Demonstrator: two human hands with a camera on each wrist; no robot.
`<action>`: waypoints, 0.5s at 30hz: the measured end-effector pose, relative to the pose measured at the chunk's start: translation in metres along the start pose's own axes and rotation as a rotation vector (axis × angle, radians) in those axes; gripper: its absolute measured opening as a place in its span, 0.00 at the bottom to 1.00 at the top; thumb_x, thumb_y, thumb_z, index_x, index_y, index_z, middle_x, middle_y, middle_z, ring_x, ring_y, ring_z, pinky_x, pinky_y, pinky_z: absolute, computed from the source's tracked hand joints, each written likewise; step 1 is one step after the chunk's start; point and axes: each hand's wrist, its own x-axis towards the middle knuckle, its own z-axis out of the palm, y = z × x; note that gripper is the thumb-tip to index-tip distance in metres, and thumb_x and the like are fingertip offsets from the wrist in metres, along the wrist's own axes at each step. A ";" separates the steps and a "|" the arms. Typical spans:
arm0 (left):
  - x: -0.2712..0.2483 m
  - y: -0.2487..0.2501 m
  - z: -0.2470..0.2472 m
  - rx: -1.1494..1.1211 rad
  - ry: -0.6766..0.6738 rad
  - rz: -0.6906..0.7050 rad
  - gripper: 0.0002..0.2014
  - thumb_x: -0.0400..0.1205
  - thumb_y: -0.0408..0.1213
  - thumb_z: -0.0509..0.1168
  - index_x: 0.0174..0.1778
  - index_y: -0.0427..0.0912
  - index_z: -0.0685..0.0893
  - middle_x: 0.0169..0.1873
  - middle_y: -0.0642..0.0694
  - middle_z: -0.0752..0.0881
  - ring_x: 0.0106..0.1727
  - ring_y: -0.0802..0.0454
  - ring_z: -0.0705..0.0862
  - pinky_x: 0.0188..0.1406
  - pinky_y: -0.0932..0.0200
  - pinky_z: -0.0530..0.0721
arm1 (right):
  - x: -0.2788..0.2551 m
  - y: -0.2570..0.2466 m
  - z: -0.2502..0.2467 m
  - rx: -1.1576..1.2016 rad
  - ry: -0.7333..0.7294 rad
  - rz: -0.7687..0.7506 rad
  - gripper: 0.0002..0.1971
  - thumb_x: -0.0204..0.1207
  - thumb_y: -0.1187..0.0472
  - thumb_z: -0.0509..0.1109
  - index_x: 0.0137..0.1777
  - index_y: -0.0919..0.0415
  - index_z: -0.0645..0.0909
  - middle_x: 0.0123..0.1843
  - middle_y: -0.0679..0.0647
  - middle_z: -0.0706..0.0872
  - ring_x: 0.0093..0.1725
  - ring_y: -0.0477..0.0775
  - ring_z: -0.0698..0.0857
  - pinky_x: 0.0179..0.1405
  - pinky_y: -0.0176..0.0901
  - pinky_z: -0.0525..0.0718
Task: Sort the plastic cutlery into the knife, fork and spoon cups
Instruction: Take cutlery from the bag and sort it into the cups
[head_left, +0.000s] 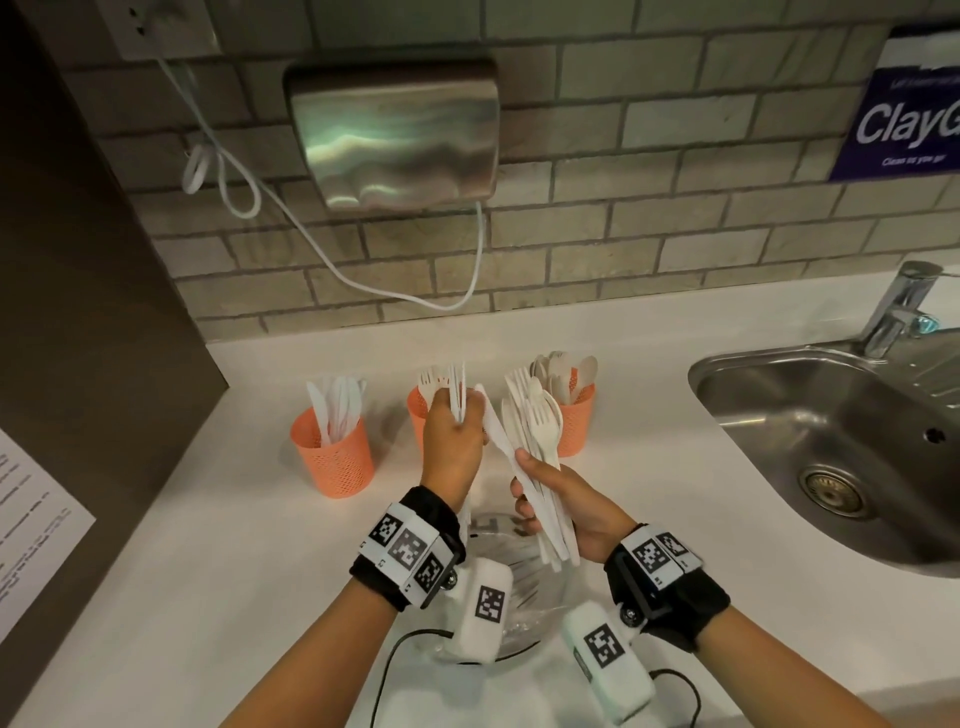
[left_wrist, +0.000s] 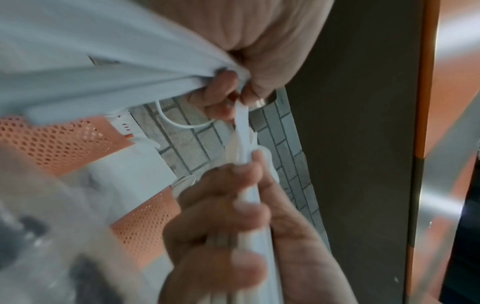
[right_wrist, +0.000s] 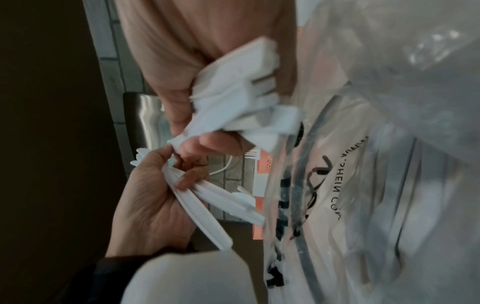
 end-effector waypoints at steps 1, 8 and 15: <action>-0.003 -0.002 0.001 -0.012 0.000 0.004 0.06 0.84 0.35 0.59 0.45 0.36 0.77 0.26 0.48 0.76 0.24 0.59 0.77 0.26 0.66 0.75 | 0.000 0.000 0.000 -0.026 0.013 -0.006 0.14 0.71 0.48 0.68 0.39 0.61 0.77 0.29 0.54 0.77 0.22 0.46 0.74 0.19 0.33 0.74; -0.016 -0.014 0.002 0.082 -0.116 -0.085 0.08 0.82 0.37 0.64 0.38 0.40 0.78 0.23 0.49 0.77 0.20 0.62 0.75 0.22 0.69 0.72 | 0.001 0.004 0.001 0.017 0.029 -0.008 0.14 0.76 0.51 0.64 0.46 0.63 0.80 0.30 0.51 0.84 0.26 0.46 0.82 0.22 0.35 0.79; 0.012 0.001 -0.020 -0.240 0.136 -0.249 0.12 0.87 0.37 0.54 0.39 0.40 0.76 0.16 0.51 0.76 0.14 0.61 0.74 0.17 0.65 0.75 | -0.004 0.005 -0.001 0.094 0.027 0.077 0.07 0.79 0.58 0.64 0.45 0.62 0.75 0.30 0.52 0.87 0.23 0.46 0.83 0.22 0.36 0.84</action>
